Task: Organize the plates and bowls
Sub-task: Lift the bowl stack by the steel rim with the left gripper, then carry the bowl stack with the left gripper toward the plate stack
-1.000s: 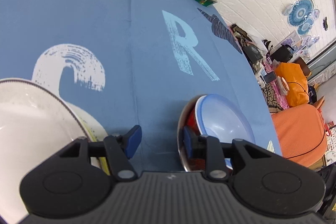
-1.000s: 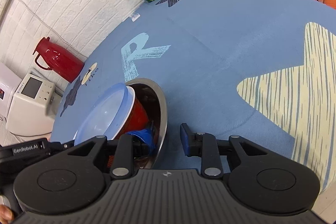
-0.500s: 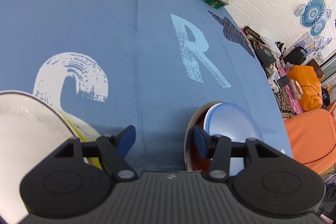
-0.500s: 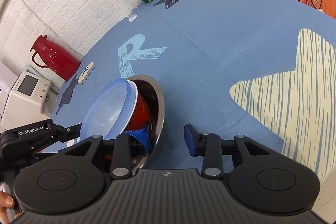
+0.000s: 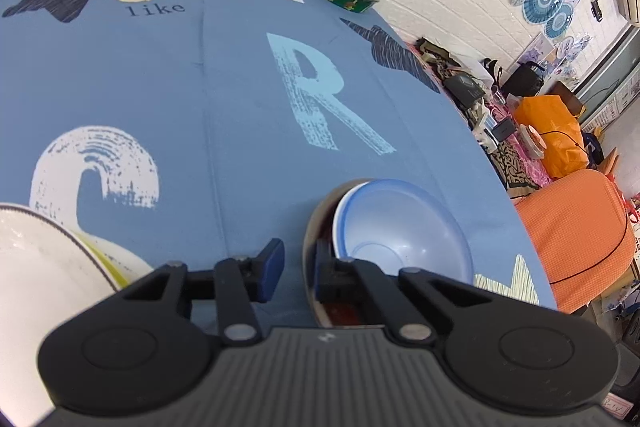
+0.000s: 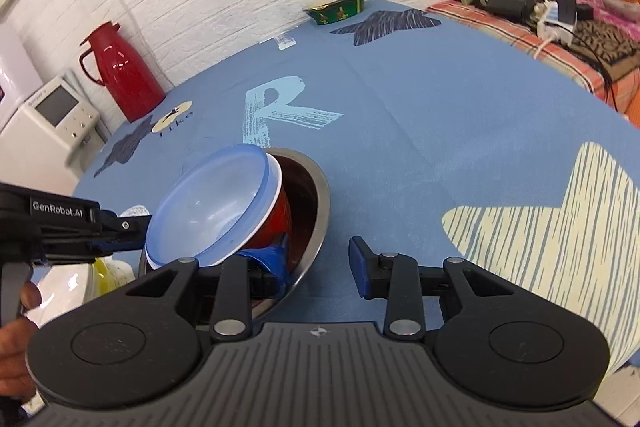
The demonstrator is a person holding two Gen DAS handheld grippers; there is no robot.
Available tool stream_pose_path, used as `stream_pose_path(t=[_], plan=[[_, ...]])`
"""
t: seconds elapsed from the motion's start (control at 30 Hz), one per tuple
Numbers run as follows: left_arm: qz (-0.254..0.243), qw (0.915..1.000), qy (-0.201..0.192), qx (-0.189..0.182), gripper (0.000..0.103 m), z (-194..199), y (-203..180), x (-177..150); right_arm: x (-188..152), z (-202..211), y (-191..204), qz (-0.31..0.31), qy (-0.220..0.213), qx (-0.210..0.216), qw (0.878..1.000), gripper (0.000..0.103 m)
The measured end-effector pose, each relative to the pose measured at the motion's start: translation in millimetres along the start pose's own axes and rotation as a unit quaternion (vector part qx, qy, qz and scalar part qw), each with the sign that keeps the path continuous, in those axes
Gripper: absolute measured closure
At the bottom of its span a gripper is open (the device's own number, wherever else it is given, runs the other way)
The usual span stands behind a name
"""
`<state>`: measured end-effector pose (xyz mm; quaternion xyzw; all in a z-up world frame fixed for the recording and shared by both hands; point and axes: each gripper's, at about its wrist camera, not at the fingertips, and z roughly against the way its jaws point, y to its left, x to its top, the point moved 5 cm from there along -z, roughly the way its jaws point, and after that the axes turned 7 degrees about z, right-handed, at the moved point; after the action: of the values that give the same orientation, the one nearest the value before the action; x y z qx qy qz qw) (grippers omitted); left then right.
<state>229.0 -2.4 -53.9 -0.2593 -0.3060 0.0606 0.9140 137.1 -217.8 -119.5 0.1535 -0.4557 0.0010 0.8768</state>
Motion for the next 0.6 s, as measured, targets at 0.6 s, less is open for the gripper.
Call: stream_pose_path(t=[0.6], plan=[[0.012,0.9984,0.026,-0.048,0.103,4,-3,-6,-2,-1,25,0.024,-0.006,0.032,0.999,0.083]])
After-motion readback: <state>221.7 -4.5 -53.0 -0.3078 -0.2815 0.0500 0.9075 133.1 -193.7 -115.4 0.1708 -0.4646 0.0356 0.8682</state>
